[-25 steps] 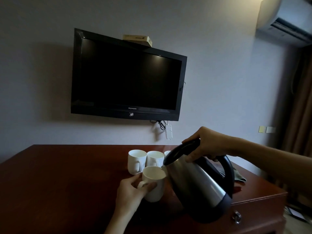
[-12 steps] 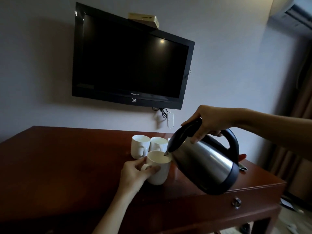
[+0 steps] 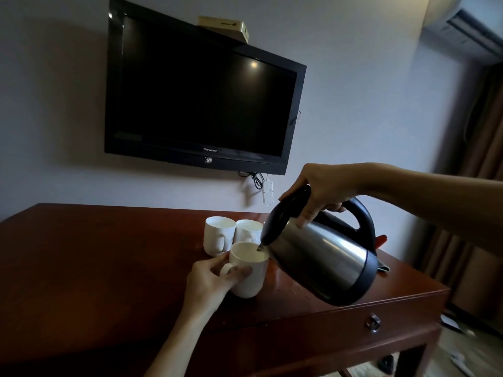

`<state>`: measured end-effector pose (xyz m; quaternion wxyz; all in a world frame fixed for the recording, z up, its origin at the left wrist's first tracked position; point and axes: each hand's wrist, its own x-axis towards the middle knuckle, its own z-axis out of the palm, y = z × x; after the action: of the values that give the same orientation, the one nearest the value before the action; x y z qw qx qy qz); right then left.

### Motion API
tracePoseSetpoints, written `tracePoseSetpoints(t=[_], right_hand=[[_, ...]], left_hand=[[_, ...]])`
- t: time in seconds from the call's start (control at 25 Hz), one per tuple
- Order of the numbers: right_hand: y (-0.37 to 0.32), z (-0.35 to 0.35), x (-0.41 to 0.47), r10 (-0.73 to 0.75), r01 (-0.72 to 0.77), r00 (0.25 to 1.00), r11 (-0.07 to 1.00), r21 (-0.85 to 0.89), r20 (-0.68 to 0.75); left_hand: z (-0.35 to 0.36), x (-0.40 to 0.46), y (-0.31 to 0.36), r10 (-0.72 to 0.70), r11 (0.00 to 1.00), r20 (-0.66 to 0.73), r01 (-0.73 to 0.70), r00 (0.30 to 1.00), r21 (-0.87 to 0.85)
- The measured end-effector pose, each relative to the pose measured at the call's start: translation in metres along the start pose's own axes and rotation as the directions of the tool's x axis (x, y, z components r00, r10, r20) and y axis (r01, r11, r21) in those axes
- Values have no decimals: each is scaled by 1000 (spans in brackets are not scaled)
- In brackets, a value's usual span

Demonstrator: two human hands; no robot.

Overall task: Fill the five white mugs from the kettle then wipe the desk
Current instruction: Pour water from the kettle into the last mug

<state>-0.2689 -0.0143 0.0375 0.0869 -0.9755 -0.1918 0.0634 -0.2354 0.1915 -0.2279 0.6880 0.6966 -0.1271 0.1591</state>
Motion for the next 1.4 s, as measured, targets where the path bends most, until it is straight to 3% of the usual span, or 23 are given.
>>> tracePoseSetpoints(t=[1.4], right_hand=[[-2,3,-4,-12,11,1000,1000,-23,-24]], left_hand=[[-1,3,-7,-48,999,-39,47,998,-16]])
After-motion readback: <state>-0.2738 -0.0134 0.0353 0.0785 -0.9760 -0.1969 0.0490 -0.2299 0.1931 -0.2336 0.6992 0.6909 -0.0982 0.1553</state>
